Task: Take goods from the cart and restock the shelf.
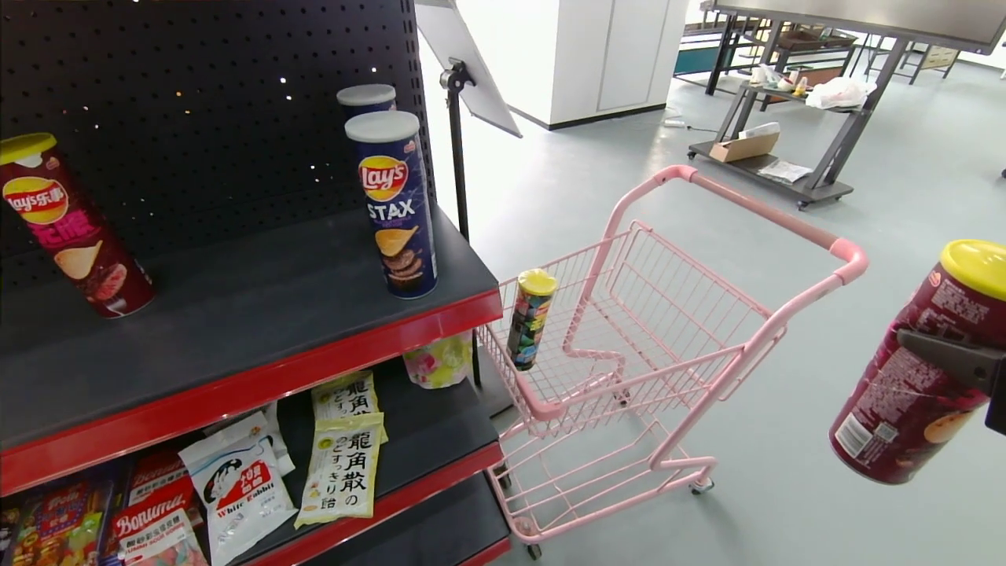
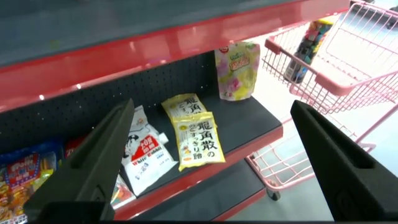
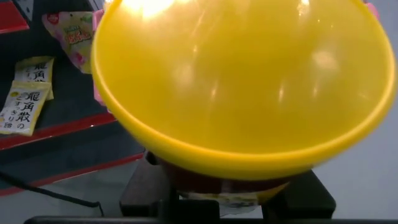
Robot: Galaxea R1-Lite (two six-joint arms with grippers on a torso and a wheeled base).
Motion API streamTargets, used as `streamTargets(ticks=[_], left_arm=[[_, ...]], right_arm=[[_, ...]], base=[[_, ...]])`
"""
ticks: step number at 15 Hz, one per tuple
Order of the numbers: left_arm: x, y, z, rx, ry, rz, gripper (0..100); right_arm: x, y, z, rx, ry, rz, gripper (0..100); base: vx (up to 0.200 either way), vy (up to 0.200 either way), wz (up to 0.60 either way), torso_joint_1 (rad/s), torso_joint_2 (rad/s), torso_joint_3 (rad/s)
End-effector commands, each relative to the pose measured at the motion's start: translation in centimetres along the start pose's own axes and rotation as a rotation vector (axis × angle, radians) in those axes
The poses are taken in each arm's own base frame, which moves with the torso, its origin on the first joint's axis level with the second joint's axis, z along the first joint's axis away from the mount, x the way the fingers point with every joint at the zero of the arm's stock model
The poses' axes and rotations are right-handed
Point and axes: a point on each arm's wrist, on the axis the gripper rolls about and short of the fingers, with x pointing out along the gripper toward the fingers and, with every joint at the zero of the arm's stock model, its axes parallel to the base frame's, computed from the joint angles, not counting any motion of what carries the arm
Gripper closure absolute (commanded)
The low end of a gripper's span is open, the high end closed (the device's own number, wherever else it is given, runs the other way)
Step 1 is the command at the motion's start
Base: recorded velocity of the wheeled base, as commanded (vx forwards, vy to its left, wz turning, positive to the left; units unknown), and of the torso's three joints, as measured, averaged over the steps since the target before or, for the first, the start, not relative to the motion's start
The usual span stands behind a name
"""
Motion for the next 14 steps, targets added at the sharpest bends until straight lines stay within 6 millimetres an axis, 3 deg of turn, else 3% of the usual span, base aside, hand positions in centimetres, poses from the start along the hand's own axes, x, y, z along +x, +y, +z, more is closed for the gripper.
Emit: streamTargets(ticks=[1, 5, 8, 14], left_arm=[[0.0, 0.0, 0.0, 0.000, 0.000, 0.001, 0], [0.0, 0.0, 0.0, 0.000, 0.000, 0.000, 0], [0.0, 0.0, 0.0, 0.000, 0.002, 0.000, 0], [0.0, 0.0, 0.0, 0.000, 0.000, 0.000, 0]], right_arm=[[0.4, 0.1, 0.0, -0.001, 0.014, 0.007, 100], [0.5, 0.1, 0.0, -0.024, 0.013, 0.032, 100], [0.5, 1.0, 0.2, -0.065, -0.006, 0.170, 100], [2.4, 2.9, 2.2, -0.144, -0.018, 0.303, 100]], base=[[0.000, 0.000, 0.00, 0.193, -0.51, -0.320], [0.000, 0.000, 0.00, 0.167, -0.42, -0.256], [0.000, 0.000, 0.00, 0.137, -0.35, -0.194], [0.000, 0.000, 0.00, 0.004, -0.01, -0.006]])
